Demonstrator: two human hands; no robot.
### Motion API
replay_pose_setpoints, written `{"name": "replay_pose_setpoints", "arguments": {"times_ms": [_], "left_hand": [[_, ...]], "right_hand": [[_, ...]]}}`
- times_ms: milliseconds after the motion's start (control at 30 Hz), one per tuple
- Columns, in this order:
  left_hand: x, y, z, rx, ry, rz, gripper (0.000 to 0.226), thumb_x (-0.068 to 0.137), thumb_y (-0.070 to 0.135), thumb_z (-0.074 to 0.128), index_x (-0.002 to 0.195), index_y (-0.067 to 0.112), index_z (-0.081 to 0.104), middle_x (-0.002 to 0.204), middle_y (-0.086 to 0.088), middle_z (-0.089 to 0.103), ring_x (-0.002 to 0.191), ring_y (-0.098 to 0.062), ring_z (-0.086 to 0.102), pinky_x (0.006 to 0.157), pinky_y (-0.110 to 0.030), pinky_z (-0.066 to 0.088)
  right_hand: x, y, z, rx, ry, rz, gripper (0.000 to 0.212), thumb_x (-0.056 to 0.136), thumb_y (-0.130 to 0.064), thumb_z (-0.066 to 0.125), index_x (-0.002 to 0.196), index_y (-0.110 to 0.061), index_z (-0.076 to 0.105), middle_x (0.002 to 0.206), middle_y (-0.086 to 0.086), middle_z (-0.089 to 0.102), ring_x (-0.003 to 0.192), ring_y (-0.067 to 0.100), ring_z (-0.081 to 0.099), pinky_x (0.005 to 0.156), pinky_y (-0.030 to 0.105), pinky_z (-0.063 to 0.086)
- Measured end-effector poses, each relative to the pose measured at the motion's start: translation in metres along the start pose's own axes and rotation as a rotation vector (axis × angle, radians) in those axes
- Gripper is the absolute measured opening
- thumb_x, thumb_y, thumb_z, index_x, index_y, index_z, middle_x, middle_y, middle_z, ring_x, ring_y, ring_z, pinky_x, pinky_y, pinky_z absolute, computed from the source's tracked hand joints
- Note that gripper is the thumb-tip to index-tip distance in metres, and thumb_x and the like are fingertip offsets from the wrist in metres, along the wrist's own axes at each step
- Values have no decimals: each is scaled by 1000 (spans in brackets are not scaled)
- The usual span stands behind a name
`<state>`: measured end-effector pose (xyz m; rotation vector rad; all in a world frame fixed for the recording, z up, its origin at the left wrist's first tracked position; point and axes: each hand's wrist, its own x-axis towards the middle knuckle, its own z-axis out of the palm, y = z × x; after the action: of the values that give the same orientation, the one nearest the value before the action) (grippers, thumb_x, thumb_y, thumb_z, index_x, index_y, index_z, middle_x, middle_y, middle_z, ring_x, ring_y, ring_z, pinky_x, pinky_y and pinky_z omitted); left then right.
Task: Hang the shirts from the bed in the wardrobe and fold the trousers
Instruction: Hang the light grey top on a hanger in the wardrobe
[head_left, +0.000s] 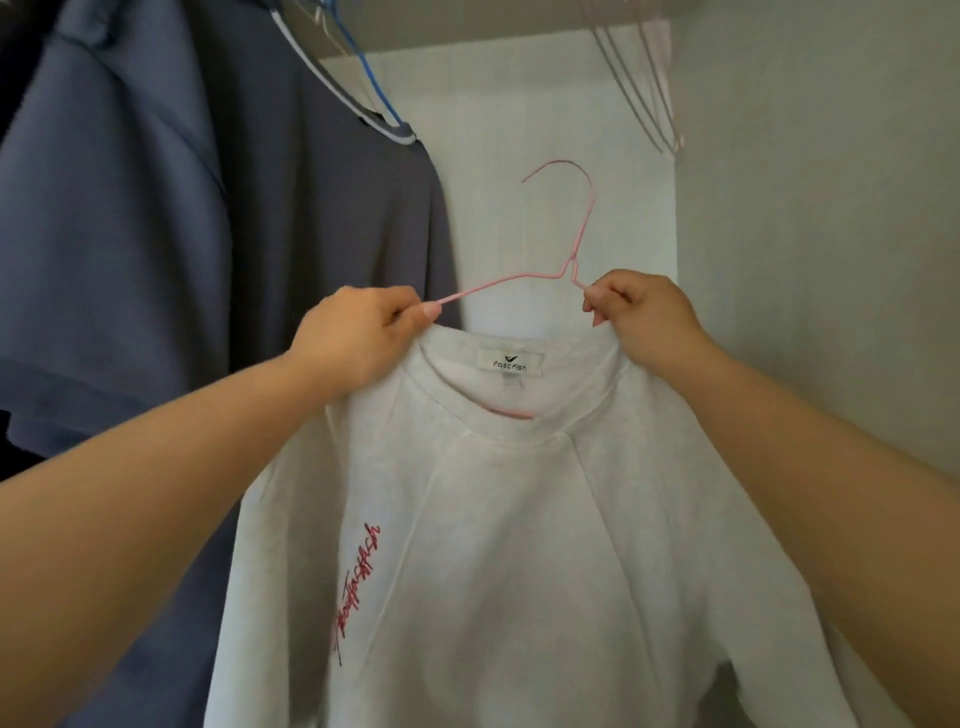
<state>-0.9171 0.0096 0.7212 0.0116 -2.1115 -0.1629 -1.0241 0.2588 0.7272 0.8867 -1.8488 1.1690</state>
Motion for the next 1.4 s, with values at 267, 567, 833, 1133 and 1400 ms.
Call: {"name": "replay_pose_setpoints", "arguments": {"times_ms": [267,567,833,1133,1400], "left_hand": [[-2,-6,26,20,209,-39,39,95,54,34,78,24,52,62,6,55,62,-22,55,55,-31,43],[-6,-21,33,-102,249,-40,33,97,43,39,79,20,55,63,3,55,61,-22,53,56,-34,43],[-9,-39,42,66,248,3,29,101,34,30,97,15,51,63,0,52,59,-33,52,55,-35,38],[-3,-36,43,-107,198,-9,25,101,33,33,92,22,54,73,4,59,64,-16,54,52,-28,36],[5,-22,34,-11,103,77,22,96,47,40,100,29,52,73,4,62,70,-26,58,58,-32,41]], "right_hand": [[-15,23,-19,-162,-161,96,29,93,-35,55,65,-27,58,62,-11,51,59,4,44,53,17,34],[-13,11,-33,-235,-83,26,48,95,-42,45,70,-5,58,68,9,58,70,27,52,67,36,41],[-11,13,-47,-597,-135,-84,50,86,-61,43,55,-22,40,56,-8,45,57,8,44,49,26,27],[-13,35,-45,-488,19,-4,36,93,-46,46,62,-29,44,57,-7,47,69,22,49,55,27,29],[-19,46,-29,-370,-11,8,37,93,-41,50,59,-28,45,55,-8,46,62,15,45,57,28,31]]}}
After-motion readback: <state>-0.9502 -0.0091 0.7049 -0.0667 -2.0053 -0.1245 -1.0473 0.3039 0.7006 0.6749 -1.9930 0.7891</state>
